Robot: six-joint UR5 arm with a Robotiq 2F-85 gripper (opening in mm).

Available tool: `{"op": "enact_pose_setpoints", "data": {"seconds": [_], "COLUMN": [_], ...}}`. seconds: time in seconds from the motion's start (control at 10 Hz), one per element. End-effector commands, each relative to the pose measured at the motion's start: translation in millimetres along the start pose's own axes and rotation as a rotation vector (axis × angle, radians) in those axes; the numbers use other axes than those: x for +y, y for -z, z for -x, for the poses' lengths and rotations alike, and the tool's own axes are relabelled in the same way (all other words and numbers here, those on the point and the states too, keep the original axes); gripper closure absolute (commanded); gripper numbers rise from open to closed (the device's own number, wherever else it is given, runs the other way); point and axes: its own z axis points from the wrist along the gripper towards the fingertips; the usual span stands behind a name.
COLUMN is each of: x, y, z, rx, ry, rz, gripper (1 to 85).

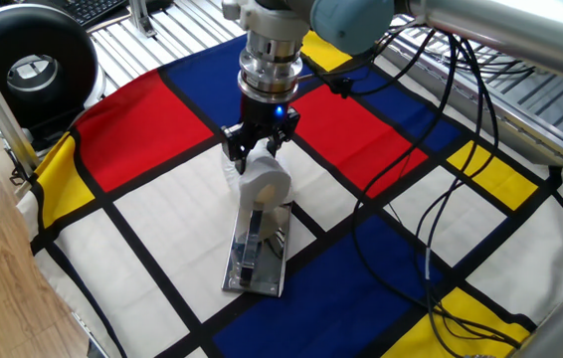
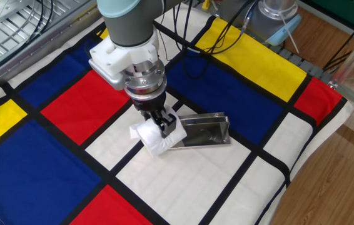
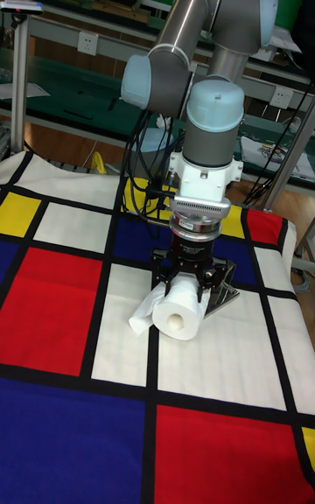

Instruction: Put the toilet paper on its holder

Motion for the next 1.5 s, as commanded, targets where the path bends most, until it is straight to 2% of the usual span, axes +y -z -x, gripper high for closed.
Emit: {"op": "enact_pose_setpoints", "data": {"seconds": [0.0, 0.6, 0.7, 0.8, 1.0, 1.4], "x": [-0.6, -1.0, -4.6, -13.5, -11.8, -15.6], "y": [3.7, 2.3, 2.6, 4.5, 7.5, 12.2], "z": [3.2, 19.1, 19.6, 19.6, 21.8, 12.7], "rx": [-0.002, -0.013, -0.013, -0.013, -0.022, -0.016], "ry": [0.005, 0.061, 0.083, 0.164, 0.214, 0.208], "rz": [0.001, 0.005, -0.009, -0.033, -0.02, -0.014], "gripper": [84.3, 84.3, 84.3, 84.3, 84.3, 84.3]}}
